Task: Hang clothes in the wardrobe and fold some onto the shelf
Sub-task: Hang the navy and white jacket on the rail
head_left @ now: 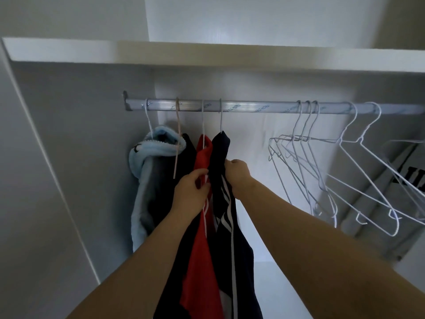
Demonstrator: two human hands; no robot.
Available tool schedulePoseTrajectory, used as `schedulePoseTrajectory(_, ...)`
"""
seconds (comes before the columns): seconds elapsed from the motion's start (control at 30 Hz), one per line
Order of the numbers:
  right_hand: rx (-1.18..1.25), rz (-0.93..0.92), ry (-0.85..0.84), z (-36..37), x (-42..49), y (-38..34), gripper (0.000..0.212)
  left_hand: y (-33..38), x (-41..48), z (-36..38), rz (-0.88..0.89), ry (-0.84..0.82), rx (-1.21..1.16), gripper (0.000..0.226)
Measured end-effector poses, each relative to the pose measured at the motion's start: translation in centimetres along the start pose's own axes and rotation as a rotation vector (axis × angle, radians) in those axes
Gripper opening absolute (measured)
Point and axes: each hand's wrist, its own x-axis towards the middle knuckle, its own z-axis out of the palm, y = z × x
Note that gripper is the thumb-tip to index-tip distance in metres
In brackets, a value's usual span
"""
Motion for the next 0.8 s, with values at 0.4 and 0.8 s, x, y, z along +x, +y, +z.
schedulePoseTrajectory(0.4, 0.06, 0.122, 0.087, -1.0, -5.5, 8.6, 0.012, -1.3, -5.2, 2.1, -0.191, 0.07, -0.195, 0.033)
schedulePoseTrajectory(0.8, 0.223, 0.434, 0.059, -5.1, -19.4, 17.5, 0.016, -4.5, -20.9, 4.3, -0.508, -0.144, -0.131, 0.014)
